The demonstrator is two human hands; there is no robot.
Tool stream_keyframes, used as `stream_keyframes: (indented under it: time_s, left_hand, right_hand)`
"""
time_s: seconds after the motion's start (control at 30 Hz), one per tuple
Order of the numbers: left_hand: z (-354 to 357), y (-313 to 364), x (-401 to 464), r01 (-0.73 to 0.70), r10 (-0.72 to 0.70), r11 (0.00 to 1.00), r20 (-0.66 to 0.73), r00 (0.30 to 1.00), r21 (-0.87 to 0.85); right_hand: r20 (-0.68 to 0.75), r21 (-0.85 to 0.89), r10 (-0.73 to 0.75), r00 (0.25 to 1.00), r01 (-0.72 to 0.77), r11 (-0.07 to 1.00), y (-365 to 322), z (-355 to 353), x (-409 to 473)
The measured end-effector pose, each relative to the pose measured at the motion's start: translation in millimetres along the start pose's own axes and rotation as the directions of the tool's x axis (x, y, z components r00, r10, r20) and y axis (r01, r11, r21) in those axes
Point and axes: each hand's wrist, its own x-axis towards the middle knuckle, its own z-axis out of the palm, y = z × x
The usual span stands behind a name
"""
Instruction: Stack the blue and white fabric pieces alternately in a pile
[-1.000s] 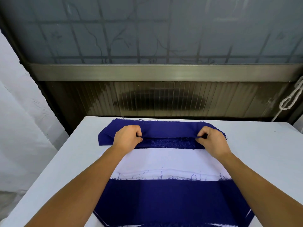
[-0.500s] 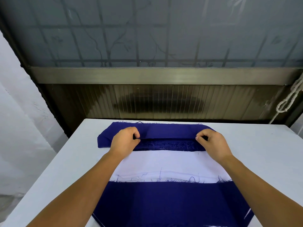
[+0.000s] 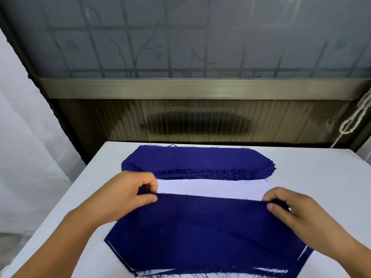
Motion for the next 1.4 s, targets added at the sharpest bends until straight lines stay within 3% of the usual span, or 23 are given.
stream_keyframes:
  time_s: [0.1,0.2,0.3,0.37,0.47,0.57,0.67,1.13,1.4]
  left_hand:
    - [9,-3,-10,0.024,-0.017,0.999,0.179,0.984,-0.035]
    - [13,-3,-8,0.049,-0.046,0.999,0.204,0.978,-0.009]
    - [8,3,-7,0.05,-0.05,0.999,0.019,0.999,0.014]
    - [6,7,-13,-0.012,0.018,1.0,-0.197,0.98,0.029]
    - [16,7,-32,-0.144,0.185,0.98,-0.38,0.906,0.134]
    - [47,-3,-54,-0.239,0.289,0.952,-0.298,0.91,0.193]
    - [85,-19,-69,-0.28,0.317,0.939,-0.191,0.929,0.2]
    - [109,-19,-77,-0.301,0.328,0.937,-0.154,0.932,0.176]
    - [108,-19,-77,-0.272,0.276,0.961,-0.093,0.957,0.053]
  right_hand:
    - [0.223,0.027,0.13,0.966,-0.139,0.99,3,0,-9]
    - [0.151,-0.051,0.163,0.975,-0.157,0.986,5,5,-4]
    - [-0.16,-0.167,0.037,0.986,-0.064,0.984,1,4,-1]
    - [-0.351,-0.246,-0.116,0.929,0.029,0.969,1,3,-5]
    - [-0.441,-0.387,-0.351,0.826,0.178,0.905,13,11,-20]
    - [-0.372,-0.5,-0.509,0.776,0.295,0.814,35,34,-39]
    - [-0.277,-0.517,-0.559,0.781,0.369,0.772,53,62,-53]
    - [-0.379,-0.447,-0.45,0.809,0.266,0.854,63,73,-65]
    - [-0.358,-0.445,-0.423,0.832,0.247,0.861,62,73,-66]
